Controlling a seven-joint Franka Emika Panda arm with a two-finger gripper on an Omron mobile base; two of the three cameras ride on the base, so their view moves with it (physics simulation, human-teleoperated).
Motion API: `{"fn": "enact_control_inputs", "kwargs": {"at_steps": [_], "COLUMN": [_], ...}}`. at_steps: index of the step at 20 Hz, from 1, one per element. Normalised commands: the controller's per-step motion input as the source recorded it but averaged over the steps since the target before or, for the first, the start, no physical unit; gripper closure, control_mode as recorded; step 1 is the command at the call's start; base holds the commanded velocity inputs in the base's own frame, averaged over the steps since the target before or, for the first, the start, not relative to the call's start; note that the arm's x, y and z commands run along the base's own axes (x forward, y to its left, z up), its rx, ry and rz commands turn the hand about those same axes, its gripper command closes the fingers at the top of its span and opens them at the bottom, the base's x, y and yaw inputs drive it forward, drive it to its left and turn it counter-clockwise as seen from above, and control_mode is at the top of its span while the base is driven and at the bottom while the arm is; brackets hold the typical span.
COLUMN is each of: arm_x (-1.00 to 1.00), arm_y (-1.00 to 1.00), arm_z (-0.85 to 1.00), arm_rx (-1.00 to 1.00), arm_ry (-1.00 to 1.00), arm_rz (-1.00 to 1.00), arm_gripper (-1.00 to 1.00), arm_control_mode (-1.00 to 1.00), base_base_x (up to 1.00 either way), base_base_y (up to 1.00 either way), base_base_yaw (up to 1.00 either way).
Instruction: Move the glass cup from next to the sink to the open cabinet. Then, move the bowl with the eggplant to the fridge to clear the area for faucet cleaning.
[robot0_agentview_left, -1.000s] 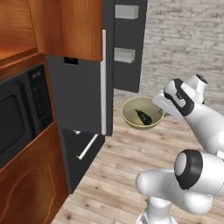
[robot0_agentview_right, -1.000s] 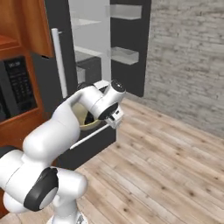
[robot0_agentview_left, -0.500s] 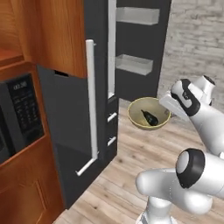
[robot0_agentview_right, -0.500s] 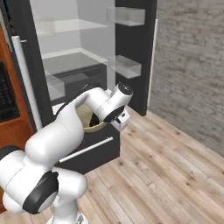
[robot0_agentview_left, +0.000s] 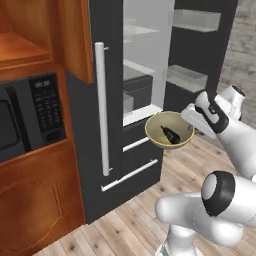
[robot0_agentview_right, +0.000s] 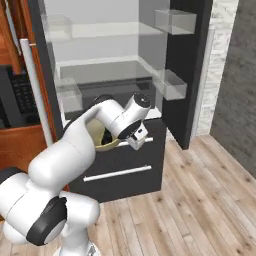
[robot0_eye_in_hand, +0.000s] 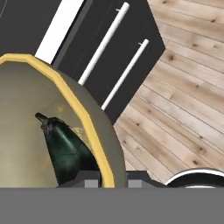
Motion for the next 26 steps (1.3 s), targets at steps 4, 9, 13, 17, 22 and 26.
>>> {"fn": "enact_control_inputs", "kwargs": {"at_steps": [4, 9, 13, 17, 22, 26], "arm_x": [0.0, 0.0, 0.0, 0.0, 0.0, 0.0], "arm_y": [0.0, 0.0, 0.0, 0.0, 0.0, 0.0], "arm_z": [0.0, 0.0, 0.0, 0.0, 0.0, 0.0], "arm_rx": [0.0, 0.0, 0.0, 0.0, 0.0, 0.0], "arm_ry": [0.0, 0.0, 0.0, 0.0, 0.0, 0.0], "arm_rz": [0.0, 0.0, 0.0, 0.0, 0.0, 0.0], "arm_gripper": [1.0, 1.0, 1.0, 1.0, 1.0, 1.0], "arm_control_mode": [1.0, 1.0, 1.0, 1.0, 1.0, 1.0], "base_base_x": [0.1, 0.06, 0.02, 0.01, 0.79, 1.0], "base_base_y": [-1.0, -0.72, -0.53, -0.6, -0.36, -0.12], "base_base_yaw": [0.4, 0.56, 0.64, 0.42, 0.02, -0.02]}}
